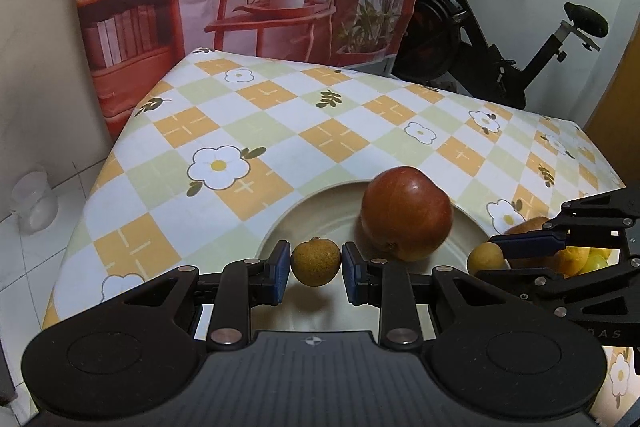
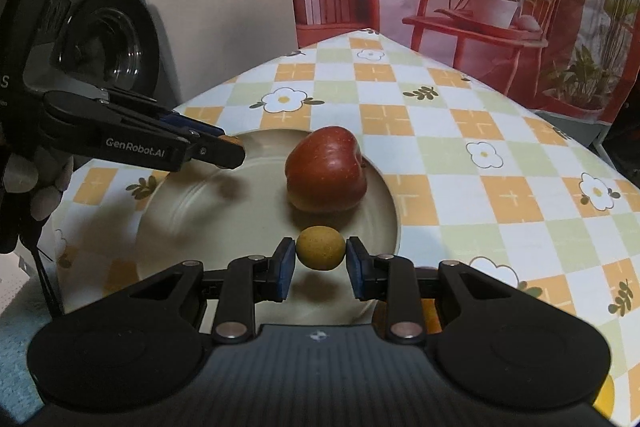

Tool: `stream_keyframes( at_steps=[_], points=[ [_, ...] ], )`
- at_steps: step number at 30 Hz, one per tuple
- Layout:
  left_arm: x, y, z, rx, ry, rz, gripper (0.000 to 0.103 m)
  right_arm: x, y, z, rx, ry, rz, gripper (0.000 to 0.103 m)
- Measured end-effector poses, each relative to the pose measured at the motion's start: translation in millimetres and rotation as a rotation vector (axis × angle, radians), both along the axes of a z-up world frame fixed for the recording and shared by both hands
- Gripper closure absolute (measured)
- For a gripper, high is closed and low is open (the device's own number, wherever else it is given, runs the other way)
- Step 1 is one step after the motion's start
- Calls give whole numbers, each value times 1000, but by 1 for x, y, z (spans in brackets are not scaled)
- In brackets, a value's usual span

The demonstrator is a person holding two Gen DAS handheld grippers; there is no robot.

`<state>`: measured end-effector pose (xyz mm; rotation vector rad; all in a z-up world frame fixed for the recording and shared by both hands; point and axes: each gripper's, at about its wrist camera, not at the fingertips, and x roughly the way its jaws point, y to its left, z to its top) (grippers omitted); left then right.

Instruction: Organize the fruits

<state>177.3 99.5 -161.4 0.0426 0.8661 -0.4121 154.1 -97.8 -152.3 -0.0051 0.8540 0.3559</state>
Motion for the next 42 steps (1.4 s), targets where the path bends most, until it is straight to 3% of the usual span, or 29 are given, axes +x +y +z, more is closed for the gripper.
stream_keyframes(
  at_steps=[27,34,42],
  points=[
    [15,-9,-15,38,12,-19,73,34,10,-23,-110,45,24,72],
    [10,-8,-11,31,18,-25,53,30,7,-20,-108,38,10,68],
    [-6,-7,3,-4,11,9,53,11,-1,-4,-61,-9,-23,67]
  ],
)
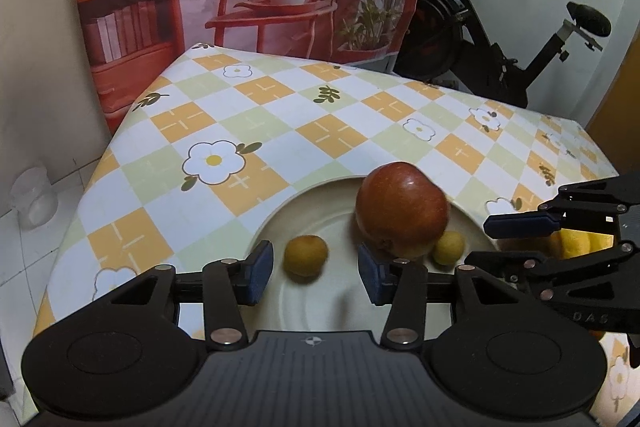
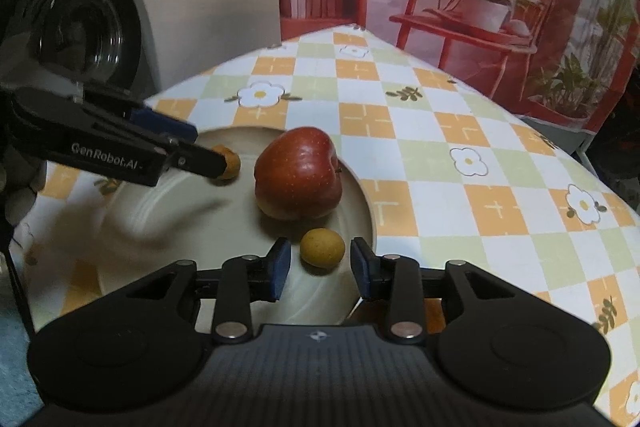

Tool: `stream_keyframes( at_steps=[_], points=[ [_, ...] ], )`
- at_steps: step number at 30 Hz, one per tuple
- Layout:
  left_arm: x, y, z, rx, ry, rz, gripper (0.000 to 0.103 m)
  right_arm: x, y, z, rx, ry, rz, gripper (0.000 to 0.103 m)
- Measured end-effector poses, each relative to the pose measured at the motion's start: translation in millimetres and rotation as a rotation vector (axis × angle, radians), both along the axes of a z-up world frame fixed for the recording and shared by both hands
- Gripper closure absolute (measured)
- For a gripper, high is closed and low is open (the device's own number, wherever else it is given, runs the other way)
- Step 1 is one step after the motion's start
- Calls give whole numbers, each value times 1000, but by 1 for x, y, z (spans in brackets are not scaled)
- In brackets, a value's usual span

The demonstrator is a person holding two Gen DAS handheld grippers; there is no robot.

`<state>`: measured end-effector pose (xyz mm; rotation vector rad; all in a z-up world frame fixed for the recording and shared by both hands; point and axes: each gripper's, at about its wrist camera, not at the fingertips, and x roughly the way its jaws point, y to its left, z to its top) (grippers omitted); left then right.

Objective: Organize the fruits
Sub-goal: 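Lower both small fruits onto the beige plate and open both grippers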

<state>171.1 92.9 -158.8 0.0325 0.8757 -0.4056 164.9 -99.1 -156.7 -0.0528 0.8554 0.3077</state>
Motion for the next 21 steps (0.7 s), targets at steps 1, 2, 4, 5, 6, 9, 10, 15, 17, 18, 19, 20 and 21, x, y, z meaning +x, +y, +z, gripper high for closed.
stream_keyframes(
  at_steps=[1,2,4,5,6,9,10,15,17,18,19,20,21],
  points=[
    [-3,-1,2,-6,-1,6,53,-4,-3,3,16,-7,-11,67],
    [-6,-2,3,-12,-2,13,53,-8,-6,6,33,-14,-23,66],
    [-13,-4,7,-27,-6,28,53,-16,-13,13,67,-31,-51,63],
    [-16,-6,9,-36,-8,35,53,-21,-17,16,81,-39,-63,62],
    [-20,-8,11,-48,-9,42,53,-26,-21,19,93,-48,-77,62],
    [-30,-15,16,-67,-13,55,54,-45,-33,28,99,-82,-115,62],
    [-34,-19,17,-65,-18,60,54,-51,-38,30,100,-90,-127,62],
    [-49,-38,22,-76,-53,79,54,-84,-69,34,114,-109,-212,59],
    [-57,-49,25,-52,-86,58,54,-98,-81,34,110,-117,-243,57],
    [-60,-55,25,-45,-95,46,54,-105,-86,35,110,-120,-260,57],
    [-63,-60,26,-43,-100,32,54,-111,-92,35,113,-122,-274,57],
    [-66,-65,27,-42,-103,20,54,-118,-96,35,117,-124,-288,57],
    [-68,-71,28,-41,-107,8,54,-124,-101,35,121,-125,-303,57]
  ],
)
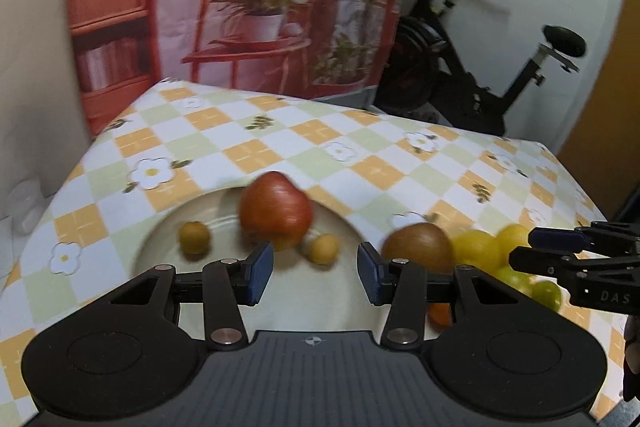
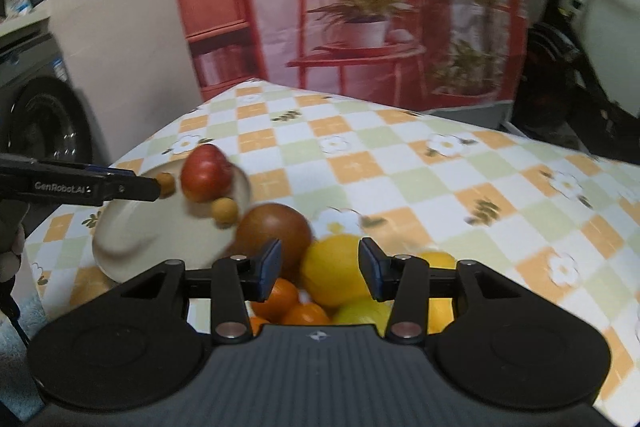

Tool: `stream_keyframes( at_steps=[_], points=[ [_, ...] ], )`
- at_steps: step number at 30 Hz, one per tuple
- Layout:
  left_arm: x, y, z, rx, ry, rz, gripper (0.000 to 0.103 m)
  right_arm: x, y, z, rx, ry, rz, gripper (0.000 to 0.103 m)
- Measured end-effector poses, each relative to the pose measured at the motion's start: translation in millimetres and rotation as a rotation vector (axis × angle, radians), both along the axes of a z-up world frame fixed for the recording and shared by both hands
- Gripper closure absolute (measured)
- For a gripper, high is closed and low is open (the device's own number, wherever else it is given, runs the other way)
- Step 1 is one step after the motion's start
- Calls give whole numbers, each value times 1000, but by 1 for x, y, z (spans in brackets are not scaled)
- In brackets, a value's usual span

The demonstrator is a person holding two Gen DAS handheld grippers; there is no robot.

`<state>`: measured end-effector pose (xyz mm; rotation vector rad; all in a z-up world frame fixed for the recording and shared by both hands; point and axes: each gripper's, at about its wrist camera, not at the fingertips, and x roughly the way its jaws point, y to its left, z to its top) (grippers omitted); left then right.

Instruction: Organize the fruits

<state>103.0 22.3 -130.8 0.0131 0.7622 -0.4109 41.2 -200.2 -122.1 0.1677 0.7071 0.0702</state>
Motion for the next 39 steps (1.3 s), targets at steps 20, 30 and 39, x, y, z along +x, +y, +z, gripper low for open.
stream_keyframes(
  at_steps=[20,30,39],
  points=[
    [-23,-33,-8,22,37,-94,54,-41,-14,-15,-9,34,13,53],
    [-23,-34,-6,24,40,-111,54,-42,-18,-15,-17,39,6,52],
    [-23,-34,-6,25,34,-110,54,-43,-26,-13,-19,40,-14,52]
  ],
)
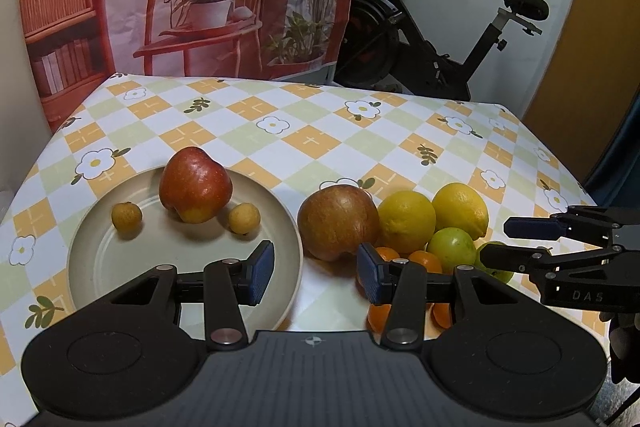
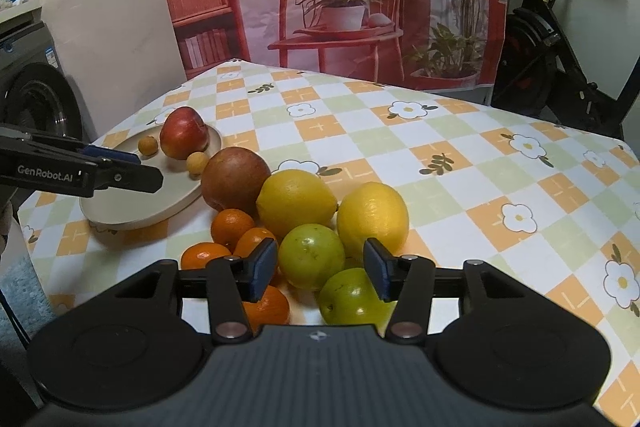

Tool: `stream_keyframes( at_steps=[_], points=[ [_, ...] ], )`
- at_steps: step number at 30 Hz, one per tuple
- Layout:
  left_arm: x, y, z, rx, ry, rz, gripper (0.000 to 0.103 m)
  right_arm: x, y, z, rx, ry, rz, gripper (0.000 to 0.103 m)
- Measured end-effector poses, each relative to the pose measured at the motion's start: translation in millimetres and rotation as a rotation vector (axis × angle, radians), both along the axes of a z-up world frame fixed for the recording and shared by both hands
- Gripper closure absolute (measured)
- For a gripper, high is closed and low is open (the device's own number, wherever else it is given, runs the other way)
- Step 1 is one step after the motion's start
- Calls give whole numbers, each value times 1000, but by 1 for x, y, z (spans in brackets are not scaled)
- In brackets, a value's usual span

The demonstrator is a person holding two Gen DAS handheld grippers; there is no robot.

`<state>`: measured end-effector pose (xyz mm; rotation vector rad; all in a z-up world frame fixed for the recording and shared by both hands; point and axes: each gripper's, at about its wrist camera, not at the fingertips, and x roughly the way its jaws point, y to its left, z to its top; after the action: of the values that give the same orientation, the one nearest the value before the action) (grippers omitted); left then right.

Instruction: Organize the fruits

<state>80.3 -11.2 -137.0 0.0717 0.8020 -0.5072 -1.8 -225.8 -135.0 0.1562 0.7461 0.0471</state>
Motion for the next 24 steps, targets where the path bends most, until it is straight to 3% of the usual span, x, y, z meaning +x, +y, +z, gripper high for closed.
stream_keyframes(
  at_steps=[8,12,18,24],
  points=[
    [7,-2,2,0,12,-18,55,2,-8,1,5,12,-14,52],
    [27,-12,6,-15,34,-62,62,8,-15,0,-15,33,-2,52],
    [63,-50,18,-53,55,-131,63,22,-32,-1,-60,69,7,52],
    [85,-96,8,-73,130,-214,63,30,-46,-8,-48,120,40,52]
  ],
)
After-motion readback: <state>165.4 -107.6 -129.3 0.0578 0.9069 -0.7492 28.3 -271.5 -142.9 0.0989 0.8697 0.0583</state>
